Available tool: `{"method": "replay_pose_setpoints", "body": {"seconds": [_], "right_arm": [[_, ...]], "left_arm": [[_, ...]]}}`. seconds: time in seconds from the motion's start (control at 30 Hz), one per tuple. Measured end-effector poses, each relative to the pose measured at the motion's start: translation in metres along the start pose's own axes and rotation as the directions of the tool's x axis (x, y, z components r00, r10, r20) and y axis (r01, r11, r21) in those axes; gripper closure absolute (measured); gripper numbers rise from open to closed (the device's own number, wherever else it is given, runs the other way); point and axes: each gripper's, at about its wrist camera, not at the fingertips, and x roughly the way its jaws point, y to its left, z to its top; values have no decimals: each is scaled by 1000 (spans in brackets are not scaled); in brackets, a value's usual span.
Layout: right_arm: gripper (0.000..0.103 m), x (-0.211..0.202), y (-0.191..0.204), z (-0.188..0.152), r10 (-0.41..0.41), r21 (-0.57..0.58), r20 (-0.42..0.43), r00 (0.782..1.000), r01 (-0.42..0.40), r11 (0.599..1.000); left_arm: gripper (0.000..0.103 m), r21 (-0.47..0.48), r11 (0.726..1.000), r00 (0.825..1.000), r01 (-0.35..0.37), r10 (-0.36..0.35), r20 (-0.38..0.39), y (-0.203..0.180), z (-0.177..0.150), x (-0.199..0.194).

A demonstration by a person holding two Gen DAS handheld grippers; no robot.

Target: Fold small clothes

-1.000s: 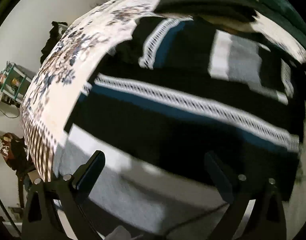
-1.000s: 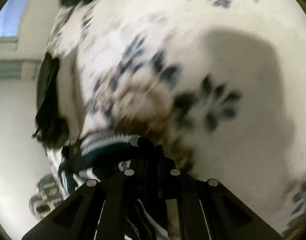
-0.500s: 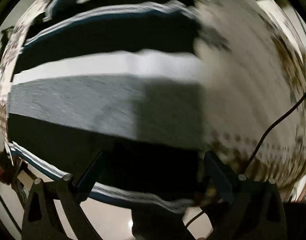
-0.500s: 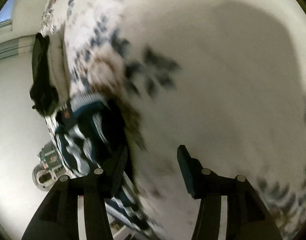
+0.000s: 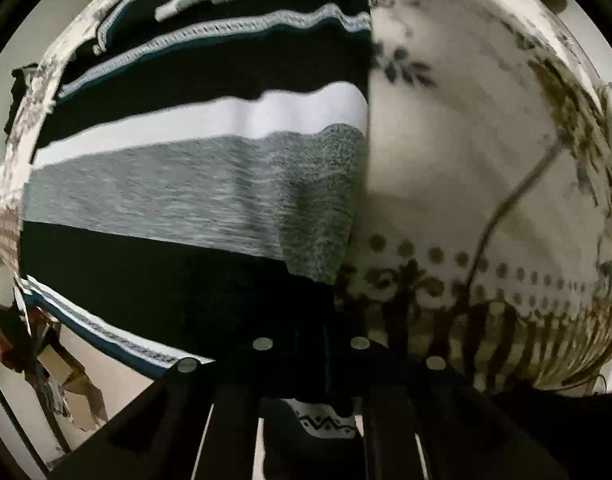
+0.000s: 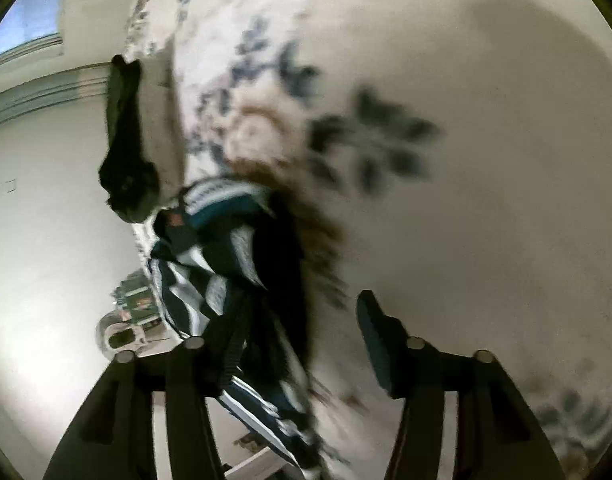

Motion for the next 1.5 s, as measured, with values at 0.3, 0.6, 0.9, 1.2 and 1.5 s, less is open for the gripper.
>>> {"method": "replay_pose_setpoints", "body": {"seconds": [0.3,0.6,0.9,1.2,1.5], "right_arm": [[93,63,34,18,-72,-7,-15,997,72,997],[91,61,52,31,-236,-52,-21,971,235,971],[53,56,34,21,-100,34,-115,988,104,994],[94,40,124,-13,-185,-144,30,982,187,972],[95,77,335,-61,-301,-364,75,951,307,879]], "left_arm": [[97,48,999,999,-2,1,34,5,-15,-22],[97,33,999,998,37,-39,40,11,-19,-22],[97,-2,997,995,81,-81,56,44,-13,-36],[97,-69,988,983,136,-126,133,112,-3,-80],[98,-296,921,958,254,-198,207,257,-11,-110]]}}
